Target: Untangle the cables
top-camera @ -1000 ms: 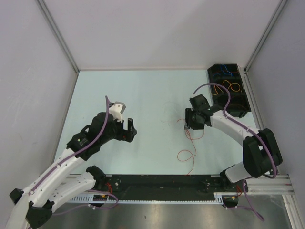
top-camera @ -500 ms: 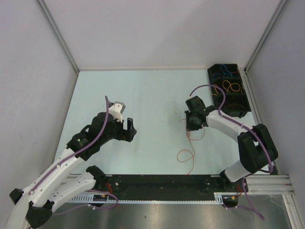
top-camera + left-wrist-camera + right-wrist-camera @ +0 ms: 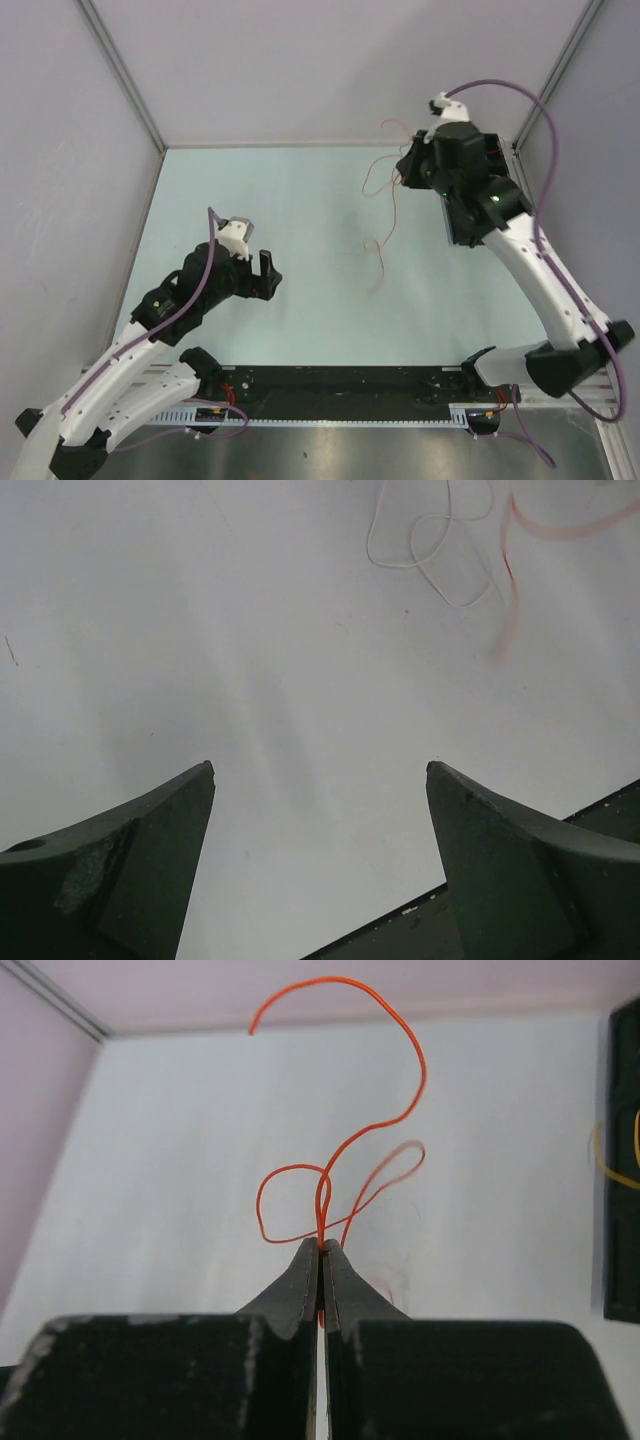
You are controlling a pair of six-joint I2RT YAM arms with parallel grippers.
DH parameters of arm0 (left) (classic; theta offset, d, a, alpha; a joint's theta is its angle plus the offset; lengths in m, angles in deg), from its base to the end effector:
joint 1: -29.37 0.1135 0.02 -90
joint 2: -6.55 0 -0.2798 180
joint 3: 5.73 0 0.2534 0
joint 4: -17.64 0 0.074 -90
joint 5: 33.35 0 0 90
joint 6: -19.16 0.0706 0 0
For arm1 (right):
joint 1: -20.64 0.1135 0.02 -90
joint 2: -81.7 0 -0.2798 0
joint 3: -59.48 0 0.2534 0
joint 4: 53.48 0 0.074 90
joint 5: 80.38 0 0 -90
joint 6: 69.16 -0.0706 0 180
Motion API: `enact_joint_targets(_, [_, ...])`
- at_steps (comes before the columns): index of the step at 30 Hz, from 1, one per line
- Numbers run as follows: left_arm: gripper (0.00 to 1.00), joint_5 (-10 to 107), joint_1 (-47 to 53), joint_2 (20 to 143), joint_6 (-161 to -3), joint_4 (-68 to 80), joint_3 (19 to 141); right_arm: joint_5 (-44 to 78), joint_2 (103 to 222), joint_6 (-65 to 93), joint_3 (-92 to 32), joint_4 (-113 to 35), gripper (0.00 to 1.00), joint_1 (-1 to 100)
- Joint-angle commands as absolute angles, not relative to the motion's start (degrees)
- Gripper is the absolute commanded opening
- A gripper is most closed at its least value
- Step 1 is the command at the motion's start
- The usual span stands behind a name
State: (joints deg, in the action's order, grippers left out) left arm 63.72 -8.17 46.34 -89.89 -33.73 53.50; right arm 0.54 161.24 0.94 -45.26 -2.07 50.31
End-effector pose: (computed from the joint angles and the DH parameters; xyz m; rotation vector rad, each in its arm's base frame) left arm 0.1371 -0.0944 0.3007 0.2734 2.1395 -0.4500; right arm 0.2900 0.1524 0.4331 -0.0733 2.0423 0.3854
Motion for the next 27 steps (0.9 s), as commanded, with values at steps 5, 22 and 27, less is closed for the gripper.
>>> enact_joint_targets(5, [0.91, 63.3, -8.2, 46.3, -90.8, -32.4, 52.7, -0.9, 160.4, 2.0, -49.5, 1.4, 0.0, 47.5])
enact_joint_targets(22, [0.89, 62.8, -8.2, 45.5, -90.8, -31.8, 52.3, 1.6, 161.9, 5.4, -59.3, 1.9, 0.0, 37.4])
enact_joint_targets(27, [0.89, 62.6, -8.2, 45.5, -90.7, -31.7, 52.2, 3.7, 160.0, 6.8, -59.1, 1.1, 0.0, 31.0])
